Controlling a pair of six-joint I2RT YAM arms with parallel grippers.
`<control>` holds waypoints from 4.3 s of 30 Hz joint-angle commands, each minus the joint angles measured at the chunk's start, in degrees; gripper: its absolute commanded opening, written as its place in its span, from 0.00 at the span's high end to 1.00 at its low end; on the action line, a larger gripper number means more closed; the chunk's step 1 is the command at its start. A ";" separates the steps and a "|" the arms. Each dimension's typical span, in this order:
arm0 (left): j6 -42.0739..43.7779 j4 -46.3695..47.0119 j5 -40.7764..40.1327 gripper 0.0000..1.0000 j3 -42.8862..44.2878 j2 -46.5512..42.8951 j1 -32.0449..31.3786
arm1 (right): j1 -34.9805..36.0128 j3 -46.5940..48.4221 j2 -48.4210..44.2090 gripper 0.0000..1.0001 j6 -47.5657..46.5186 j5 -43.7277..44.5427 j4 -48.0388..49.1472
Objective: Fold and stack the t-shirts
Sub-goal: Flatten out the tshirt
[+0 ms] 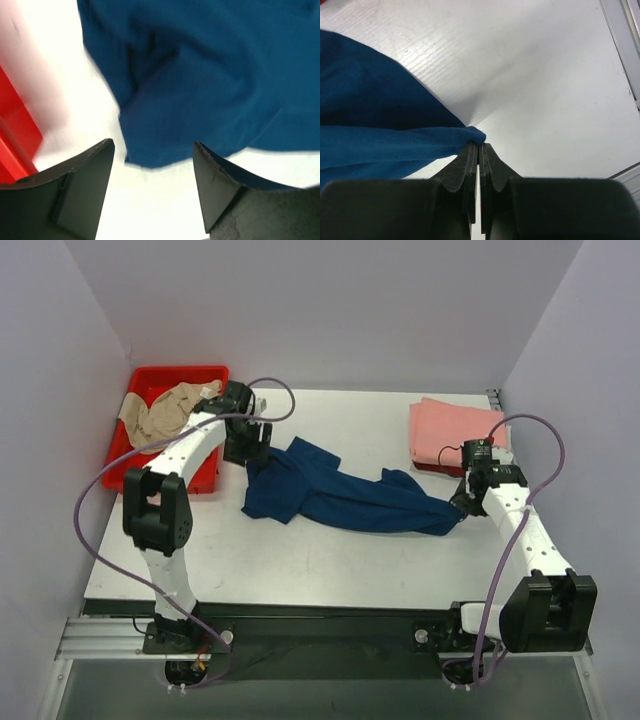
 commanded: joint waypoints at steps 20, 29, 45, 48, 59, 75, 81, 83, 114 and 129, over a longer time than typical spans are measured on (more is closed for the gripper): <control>-10.86 32.54 16.95 0.51 -37.38 -15.81 5.64 | -8.16 -5.29 -2.44 1.00 -2.99 0.50 -1.50; -10.87 32.21 15.99 0.61 -38.00 -12.64 5.29 | -8.16 -5.73 -2.97 1.00 -2.81 -0.03 -1.67; -12.10 29.75 13.62 0.63 -40.19 -10.88 3.53 | -8.16 -6.44 -2.97 1.00 -2.46 -0.73 -1.50; -13.24 30.10 12.65 0.71 -40.72 -10.97 3.44 | -8.16 -6.79 -3.23 1.00 -2.19 -0.91 -1.50; -14.12 25.28 15.55 1.00 -36.96 -15.35 3.62 | -8.07 -5.65 -4.37 1.00 -2.19 -1.87 -1.67; -19.58 15.60 22.84 1.00 -17.09 -24.42 10.21 | -4.12 12.27 -1.66 1.00 -4.30 -4.34 -3.87; -17.73 14.72 23.28 1.00 -20.85 -24.23 10.30 | 0.54 13.25 1.07 1.00 -4.30 -3.28 -3.87; -18.34 15.94 23.11 1.00 -22.78 -26.51 10.30 | 1.51 12.20 0.81 1.00 -3.25 -3.72 -3.78; -29.67 24.20 22.58 1.00 33.38 -18.95 25.15 | 2.91 54.03 6.36 1.00 -8.17 -16.29 7.79; -33.01 33.96 19.32 1.00 34.25 -29.17 27.26 | 5.20 49.20 -7.98 1.00 -9.66 -15.23 21.88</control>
